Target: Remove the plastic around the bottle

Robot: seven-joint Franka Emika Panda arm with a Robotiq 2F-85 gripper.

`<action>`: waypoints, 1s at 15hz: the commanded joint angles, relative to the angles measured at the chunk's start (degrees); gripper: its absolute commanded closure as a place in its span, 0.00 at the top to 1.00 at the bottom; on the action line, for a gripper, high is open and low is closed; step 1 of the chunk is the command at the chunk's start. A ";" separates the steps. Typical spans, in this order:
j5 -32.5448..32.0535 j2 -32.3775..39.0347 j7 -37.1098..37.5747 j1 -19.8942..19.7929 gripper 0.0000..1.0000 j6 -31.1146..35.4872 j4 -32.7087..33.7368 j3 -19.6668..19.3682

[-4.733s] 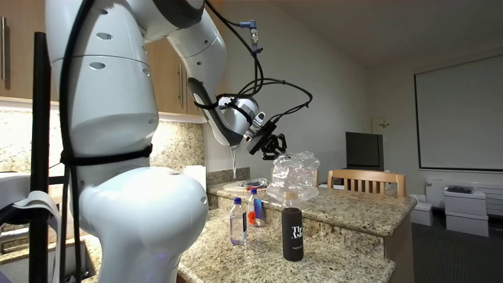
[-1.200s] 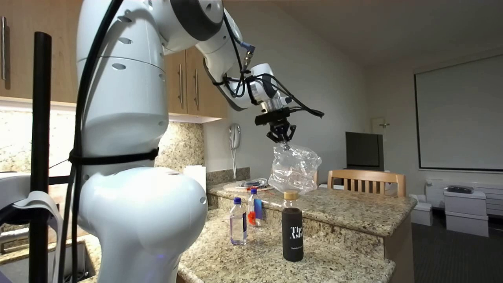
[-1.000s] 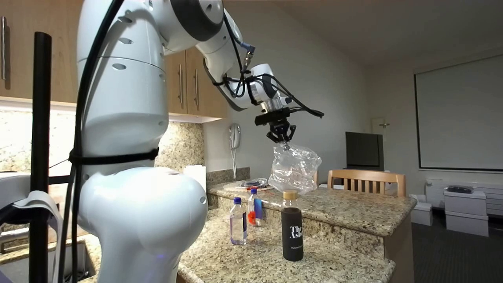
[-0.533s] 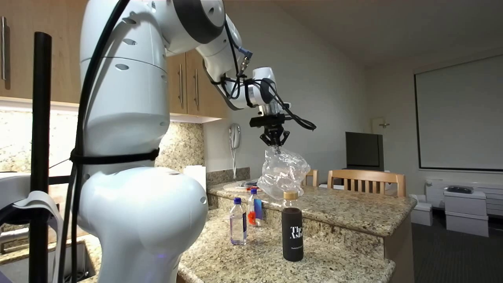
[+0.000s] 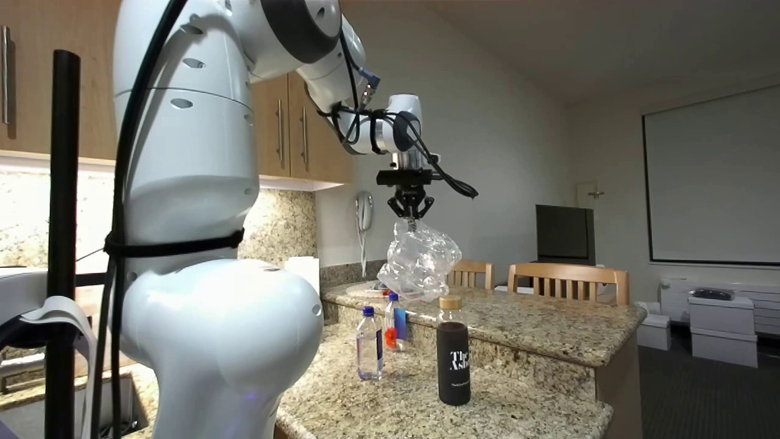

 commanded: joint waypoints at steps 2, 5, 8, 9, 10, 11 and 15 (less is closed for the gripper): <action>5.00 -4.21 -6.39 0.44 0.09 -6.62 0.56 -0.48; 8.11 -6.08 -8.47 1.04 0.09 -8.74 -0.68 -0.68; 10.70 -6.95 -9.70 1.87 0.09 -9.58 -1.74 -0.49; 11.49 -7.04 -10.25 2.18 0.09 -9.45 -2.19 -0.44; 12.78 -7.02 -11.30 2.60 0.08 -9.07 -3.00 -0.42; 13.68 -6.82 -12.03 2.97 0.09 -9.08 -3.73 -0.33; 15.63 -5.97 -14.93 4.20 0.09 -8.86 -7.60 0.19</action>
